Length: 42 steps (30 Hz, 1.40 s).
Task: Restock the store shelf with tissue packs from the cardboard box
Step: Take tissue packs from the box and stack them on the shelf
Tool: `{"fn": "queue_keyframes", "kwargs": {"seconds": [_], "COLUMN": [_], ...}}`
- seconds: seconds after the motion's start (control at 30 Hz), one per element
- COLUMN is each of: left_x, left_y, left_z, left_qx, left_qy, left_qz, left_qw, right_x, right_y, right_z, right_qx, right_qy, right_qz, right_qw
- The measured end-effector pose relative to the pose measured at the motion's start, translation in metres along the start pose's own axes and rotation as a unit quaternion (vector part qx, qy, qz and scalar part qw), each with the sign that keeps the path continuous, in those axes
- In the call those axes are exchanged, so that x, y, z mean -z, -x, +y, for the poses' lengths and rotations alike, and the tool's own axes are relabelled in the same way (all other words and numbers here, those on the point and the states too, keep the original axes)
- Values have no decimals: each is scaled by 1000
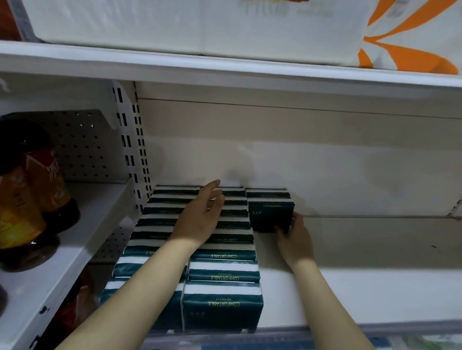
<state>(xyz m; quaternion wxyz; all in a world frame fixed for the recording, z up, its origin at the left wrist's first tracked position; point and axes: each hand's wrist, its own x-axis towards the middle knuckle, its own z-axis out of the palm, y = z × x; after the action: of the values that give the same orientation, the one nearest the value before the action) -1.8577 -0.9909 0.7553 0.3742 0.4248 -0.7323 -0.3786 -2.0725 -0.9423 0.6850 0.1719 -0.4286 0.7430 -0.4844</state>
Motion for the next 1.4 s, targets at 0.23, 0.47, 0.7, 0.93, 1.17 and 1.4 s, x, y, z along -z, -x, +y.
{"fn": "queue_keyframes", "kwargs": {"seconds": [0.23, 0.47, 0.7, 0.93, 1.17, 1.4], "left_x": [-1, 0, 9, 3, -43, -96], "left_y": [0, 4, 14, 49, 125, 213], "left_z": [0, 4, 24, 81, 115, 103], "left_qx": [10, 3, -45, -31, -47, 7], "left_qy": [-11, 2, 64, 146, 204, 203], "left_qz": [-5, 41, 85, 12, -3, -8], "left_qw": [1000, 999, 993, 989, 978, 979], "right_x": [2, 13, 39, 88, 137, 191], "right_y": [2, 6, 40, 79, 139, 207], "right_z": [-6, -25, -44, -79, -70, 2], "right_qx": [-43, -145, -124, -16, 45, 26], "right_qy": [20, -170, -287, -376, -369, -347], "right_qz": [-42, -34, 58, 27, -24, -51], "right_qw": [998, 974, 948, 926, 928, 936]}}
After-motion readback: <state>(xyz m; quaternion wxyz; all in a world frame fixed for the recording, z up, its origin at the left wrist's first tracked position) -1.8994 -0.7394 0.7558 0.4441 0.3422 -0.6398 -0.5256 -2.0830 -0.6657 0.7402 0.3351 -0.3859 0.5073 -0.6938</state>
